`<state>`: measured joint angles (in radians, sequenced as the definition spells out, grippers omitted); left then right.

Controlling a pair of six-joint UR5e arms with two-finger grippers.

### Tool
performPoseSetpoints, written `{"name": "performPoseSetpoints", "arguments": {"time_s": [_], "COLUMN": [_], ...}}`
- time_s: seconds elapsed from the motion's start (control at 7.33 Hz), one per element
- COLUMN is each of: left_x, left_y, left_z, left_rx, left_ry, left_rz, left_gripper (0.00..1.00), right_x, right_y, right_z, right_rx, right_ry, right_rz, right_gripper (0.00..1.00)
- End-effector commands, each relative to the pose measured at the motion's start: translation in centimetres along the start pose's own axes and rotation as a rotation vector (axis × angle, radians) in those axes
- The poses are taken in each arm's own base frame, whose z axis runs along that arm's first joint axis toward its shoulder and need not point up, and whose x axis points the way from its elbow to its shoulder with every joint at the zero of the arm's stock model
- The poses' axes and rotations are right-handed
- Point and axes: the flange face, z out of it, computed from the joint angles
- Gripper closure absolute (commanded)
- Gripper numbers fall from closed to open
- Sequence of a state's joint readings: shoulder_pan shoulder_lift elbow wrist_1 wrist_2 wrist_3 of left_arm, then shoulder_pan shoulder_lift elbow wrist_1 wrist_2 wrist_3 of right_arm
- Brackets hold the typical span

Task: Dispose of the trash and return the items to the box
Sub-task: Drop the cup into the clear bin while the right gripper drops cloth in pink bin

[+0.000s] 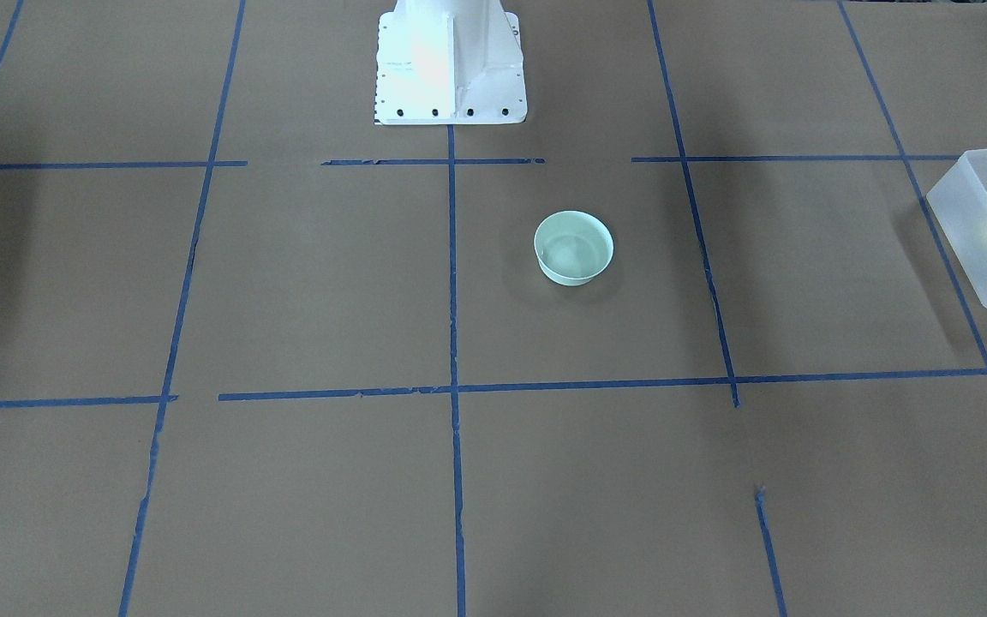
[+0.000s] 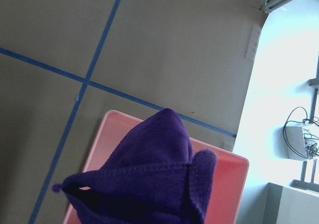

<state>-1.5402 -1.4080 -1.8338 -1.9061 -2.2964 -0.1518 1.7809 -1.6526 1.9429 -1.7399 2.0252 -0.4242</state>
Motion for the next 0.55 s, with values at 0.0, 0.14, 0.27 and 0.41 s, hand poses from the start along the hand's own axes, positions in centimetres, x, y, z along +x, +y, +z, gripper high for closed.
{"name": "performPoseSetpoints", "arguments": {"time_s": [0.0,0.14,0.27,0.41], "left_x": [3.9,6.8,9.3,12.1], "left_y": [-4.7,-6.1,-7.2,-8.1], "left_z": [-1.6,-0.3,0.5,1.3], "left_rx": [0.048,0.03,0.02,0.006], "left_ry": [0.021,0.045,0.069,0.095], "left_rz": [-0.079,-0.085,-0.106,-0.141], "left_gripper": [0.0,0.0,0.0,0.0], "right_x": [4.3,5.8,6.6,6.8], "right_y": [5.6,8.7,10.3,10.6], "right_z": [9.7,15.5,18.5,19.1], "right_rx": [-0.014,-0.002,-0.007,-0.019], "right_ry": [0.009,0.003,-0.001,-0.012], "right_rz": [-0.021,-0.016,-0.008,0.016], "right_gripper": [1.0,1.0,1.0,0.84]}}
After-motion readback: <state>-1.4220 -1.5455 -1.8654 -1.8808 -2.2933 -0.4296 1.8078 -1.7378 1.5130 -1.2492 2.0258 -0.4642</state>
